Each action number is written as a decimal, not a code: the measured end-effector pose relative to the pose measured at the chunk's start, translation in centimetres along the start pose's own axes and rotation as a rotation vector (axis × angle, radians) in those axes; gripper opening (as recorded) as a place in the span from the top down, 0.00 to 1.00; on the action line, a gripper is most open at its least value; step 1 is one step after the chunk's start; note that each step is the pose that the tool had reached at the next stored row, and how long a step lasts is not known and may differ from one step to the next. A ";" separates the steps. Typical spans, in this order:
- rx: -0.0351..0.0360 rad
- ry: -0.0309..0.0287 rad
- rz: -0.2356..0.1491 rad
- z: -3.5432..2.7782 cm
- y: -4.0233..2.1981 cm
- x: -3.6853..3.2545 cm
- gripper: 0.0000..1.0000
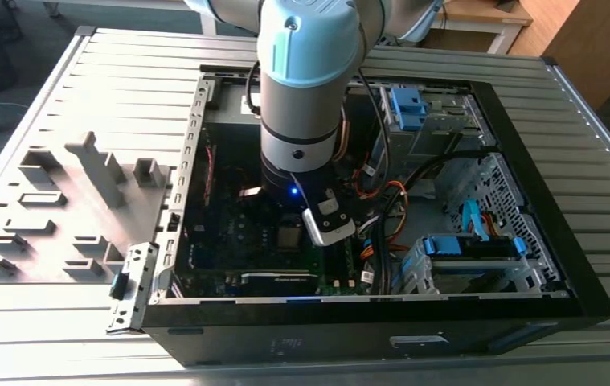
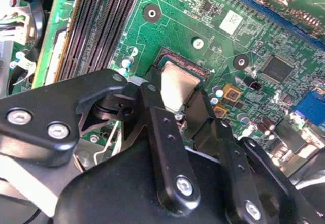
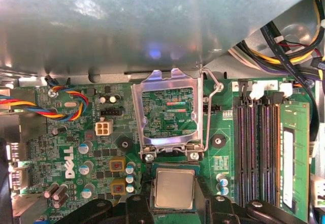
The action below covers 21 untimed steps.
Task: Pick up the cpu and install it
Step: 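Place the cpu into insertion slot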
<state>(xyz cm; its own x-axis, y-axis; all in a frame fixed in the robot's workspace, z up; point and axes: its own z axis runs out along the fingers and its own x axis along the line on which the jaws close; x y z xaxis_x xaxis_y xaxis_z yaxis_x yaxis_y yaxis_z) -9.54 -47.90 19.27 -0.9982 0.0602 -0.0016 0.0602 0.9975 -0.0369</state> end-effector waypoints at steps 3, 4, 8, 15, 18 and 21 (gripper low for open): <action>0.0000 0.0000 0.000 0.00 0.00 -0.01 0.54; 0.0000 0.0000 0.000 0.00 0.00 -0.02 0.54; 0.0003 0.0001 0.000 -0.01 0.00 -0.03 0.62; -0.0004 -0.0002 0.000 -0.29 0.00 -0.05 0.62; -0.0004 -0.0001 0.000 -0.81 -0.03 -0.04 0.62; 0.0000 -0.0001 0.000 -0.96 -0.03 -0.05 0.62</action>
<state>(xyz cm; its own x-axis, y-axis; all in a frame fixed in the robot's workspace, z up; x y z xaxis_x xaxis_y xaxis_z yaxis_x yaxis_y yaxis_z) -9.49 -47.90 20.23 -0.9982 0.0601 -0.0017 0.0601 0.9975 -0.0368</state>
